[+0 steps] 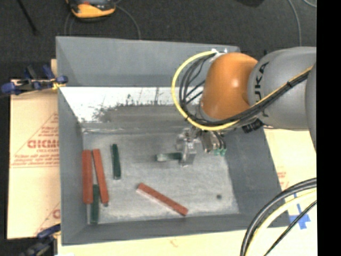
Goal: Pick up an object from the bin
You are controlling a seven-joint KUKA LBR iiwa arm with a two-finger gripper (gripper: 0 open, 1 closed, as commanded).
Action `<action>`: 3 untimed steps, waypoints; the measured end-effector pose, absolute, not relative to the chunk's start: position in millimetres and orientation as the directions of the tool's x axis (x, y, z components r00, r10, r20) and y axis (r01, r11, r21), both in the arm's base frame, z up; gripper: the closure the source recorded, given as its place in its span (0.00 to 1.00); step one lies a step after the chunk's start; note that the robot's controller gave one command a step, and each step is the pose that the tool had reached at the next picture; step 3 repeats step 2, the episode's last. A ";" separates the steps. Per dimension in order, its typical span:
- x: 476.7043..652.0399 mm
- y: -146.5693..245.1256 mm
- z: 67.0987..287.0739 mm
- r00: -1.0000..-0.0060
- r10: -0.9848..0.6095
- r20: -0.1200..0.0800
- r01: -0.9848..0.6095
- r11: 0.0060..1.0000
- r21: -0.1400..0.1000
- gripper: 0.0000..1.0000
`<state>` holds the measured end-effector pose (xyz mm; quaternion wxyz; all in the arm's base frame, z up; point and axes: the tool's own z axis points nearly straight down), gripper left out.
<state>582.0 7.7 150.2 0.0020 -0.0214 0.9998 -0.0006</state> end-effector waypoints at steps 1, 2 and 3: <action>581.9 7.8 150.2 -0.999 -0.044 -0.004 -0.044 0.999 -0.002 1.00; 547.6 -9.3 264.6 -0.999 -0.033 -0.004 -0.033 0.999 -0.002 1.00; 547.6 -9.3 264.6 -0.999 -0.033 -0.004 -0.033 0.999 -0.002 1.00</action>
Offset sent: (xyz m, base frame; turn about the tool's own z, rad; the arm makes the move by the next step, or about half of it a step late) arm -0.0354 -0.0157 0.1136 0.0065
